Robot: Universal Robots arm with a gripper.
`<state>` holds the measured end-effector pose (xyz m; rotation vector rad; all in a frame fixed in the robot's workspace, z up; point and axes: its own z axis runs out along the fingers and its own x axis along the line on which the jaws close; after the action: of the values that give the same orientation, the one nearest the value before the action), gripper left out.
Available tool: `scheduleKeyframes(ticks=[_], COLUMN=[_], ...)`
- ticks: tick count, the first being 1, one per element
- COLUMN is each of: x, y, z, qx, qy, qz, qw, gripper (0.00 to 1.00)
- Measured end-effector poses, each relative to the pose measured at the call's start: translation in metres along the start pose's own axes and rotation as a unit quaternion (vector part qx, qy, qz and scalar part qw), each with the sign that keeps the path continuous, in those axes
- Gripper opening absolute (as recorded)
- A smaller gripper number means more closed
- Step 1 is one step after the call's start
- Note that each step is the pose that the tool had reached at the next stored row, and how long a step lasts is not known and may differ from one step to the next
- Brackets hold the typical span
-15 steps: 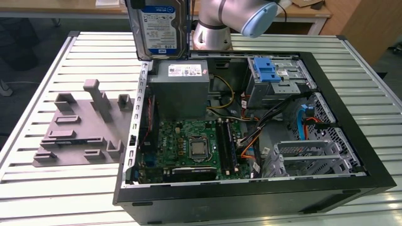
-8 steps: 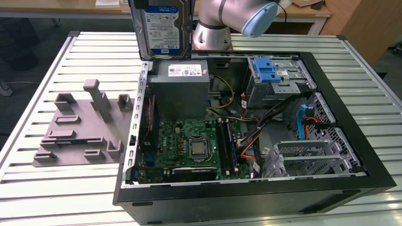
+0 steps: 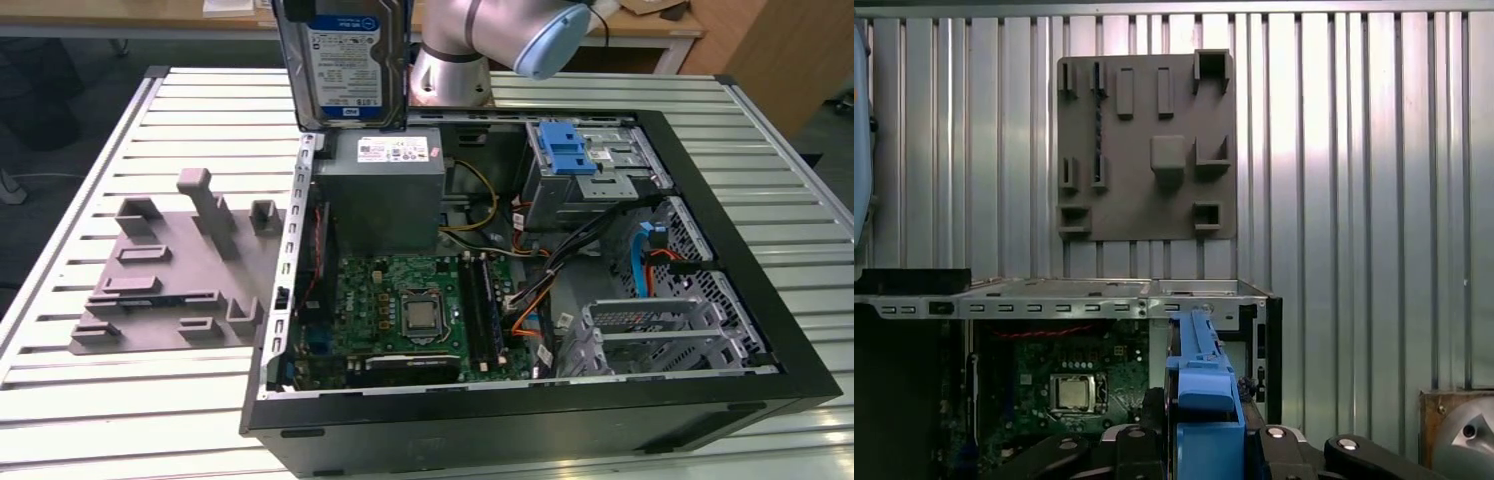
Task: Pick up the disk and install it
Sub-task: 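Pick up the disk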
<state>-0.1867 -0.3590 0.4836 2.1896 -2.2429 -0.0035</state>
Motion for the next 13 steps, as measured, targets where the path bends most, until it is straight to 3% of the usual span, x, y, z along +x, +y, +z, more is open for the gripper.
scheduleKeyframes(ticks=[13], x=[0.0018], y=[-0.0138], z=[-0.0001], qx=[-0.0001], qy=[0.0001], qz=[0.0], qw=[1.0], gripper=[0.36])
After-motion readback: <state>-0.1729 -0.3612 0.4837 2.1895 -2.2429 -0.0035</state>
